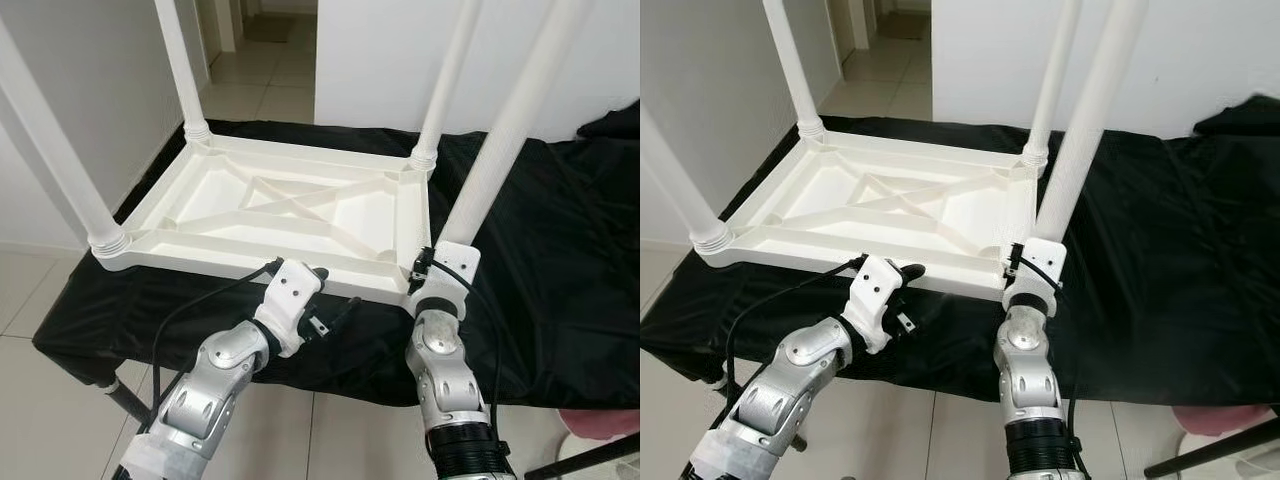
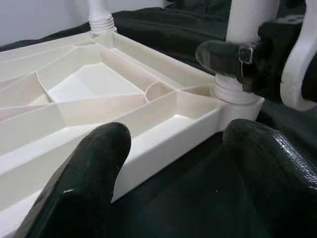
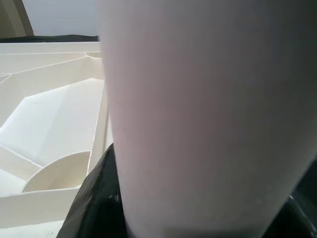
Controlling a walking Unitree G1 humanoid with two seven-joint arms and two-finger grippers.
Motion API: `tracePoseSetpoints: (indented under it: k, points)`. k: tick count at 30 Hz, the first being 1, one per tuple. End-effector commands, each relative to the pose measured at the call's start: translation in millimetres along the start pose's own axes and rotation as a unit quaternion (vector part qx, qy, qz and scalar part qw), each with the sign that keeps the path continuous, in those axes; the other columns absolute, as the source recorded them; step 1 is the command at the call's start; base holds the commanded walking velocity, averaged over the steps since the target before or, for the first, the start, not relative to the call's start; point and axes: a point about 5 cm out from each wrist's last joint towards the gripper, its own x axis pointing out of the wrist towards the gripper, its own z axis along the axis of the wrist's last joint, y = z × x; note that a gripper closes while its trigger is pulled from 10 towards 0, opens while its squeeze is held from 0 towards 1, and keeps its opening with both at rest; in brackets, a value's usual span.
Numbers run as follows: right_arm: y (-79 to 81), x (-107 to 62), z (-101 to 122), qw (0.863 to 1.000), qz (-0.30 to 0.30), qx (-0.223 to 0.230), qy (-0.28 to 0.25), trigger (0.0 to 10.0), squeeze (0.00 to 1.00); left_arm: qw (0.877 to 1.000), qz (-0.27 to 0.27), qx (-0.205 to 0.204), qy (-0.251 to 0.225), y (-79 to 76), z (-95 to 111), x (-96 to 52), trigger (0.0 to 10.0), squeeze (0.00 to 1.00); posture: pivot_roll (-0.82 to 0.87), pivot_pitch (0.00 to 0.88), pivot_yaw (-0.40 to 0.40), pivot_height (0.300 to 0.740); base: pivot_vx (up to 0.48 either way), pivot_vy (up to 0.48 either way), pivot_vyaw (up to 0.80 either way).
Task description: Building children table
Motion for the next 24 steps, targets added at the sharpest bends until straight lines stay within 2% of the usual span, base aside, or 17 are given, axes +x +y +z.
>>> tracePoseSetpoints:
  k: [1,5,6,8,12,13,15,20,24]
  points:
    - [0.9,-0.9,-6,1.0,-0.004,-0.003,0.013,10.0,0.0,1.0,-0.002,0.003,0.003,1.6,0,-0.3,10.0,0.0,-0.01,0.035,0.024,0.74,0.0,0.0,0.0]
    - [-9.1,2.6,-6,1.0,-0.018,-0.001,0.008,10.0,0.0,1.0,0.004,0.004,0.007,4.0,-2,-1.3,10.0,0.0,-0.01,0.035,0.023,0.74,0.0,0.0,0.0]
    - [-9.8,2.9,0,1.0,0.008,0.02,-0.014,10.0,1.0,1.0,0.004,0.003,0.004,4.9,0,-1.6,10.0,0.0,0.0,0.036,0.021,0.74,0.0,0.0,0.0]
    - [-10.1,2.5,8,0.997,0.042,0.044,-0.044,10.0,1.0,1.0,0.004,0.004,0.001,5.7,2,-2.1,10.0,0.0,0.0,0.036,0.021,0.74,0.0,0.0,0.0]
    - [-12.7,2.5,15,0.993,0.087,0.023,-0.072,10.0,1.0,1.0,0.007,0.004,0.004,7.9,1,-3.0,10.0,0.0,0.0,0.036,0.021,0.74,0.0,0.0,0.0]
    - [-18.1,2.7,14,0.991,0.108,0.013,-0.076,10.0,0.0,1.0,0.007,0.004,0.003,6.9,1,-3.6,10.0,0.0,0.0,0.038,0.022,0.74,0.0,0.0,0.0]
    - [-22.0,2.7,13,0.99,0.12,0.008,-0.077,10.0,0.0,1.0,0.006,0.003,0.002,6.0,1,-4.1,10.0,0.0,0.0,0.038,0.022,0.74,0.0,0.0,0.0]
    - [-40.9,9.5,3,0.971,0.231,-0.01,-0.056,10.0,0.0,1.0,0.002,0.006,0.008,6.1,0,-6.5,10.0,0.0,0.0,0.035,0.026,0.74,0.0,0.0,0.0]
    - [-43.5,12.0,3,0.963,0.263,-0.022,-0.057,10.0,0.0,1.0,0.0,0.006,0.007,6.6,1,-6.6,10.0,0.0,0.0,0.028,0.027,0.74,0.0,0.0,0.0]
